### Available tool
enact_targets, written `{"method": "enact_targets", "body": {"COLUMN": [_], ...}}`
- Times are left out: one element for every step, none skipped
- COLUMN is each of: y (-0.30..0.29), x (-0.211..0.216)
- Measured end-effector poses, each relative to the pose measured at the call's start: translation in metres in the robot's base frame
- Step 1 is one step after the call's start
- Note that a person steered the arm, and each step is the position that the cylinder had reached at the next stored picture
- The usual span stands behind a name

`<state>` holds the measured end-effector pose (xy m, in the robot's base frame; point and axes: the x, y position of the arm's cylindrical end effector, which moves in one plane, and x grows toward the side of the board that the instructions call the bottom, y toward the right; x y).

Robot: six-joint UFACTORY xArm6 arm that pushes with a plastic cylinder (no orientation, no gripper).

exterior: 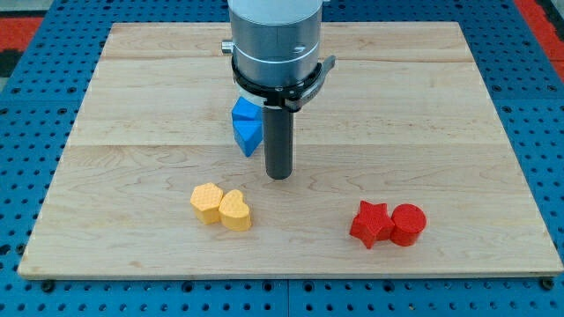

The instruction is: Point at the red circle

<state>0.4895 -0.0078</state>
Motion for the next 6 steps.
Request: {"method": "enact_targets", "body": {"y": [0.02,0.14,0.262,0.263,0.227,0.194], "x": [0.001,0.024,0.059,0.1,0.119,0.097]}}
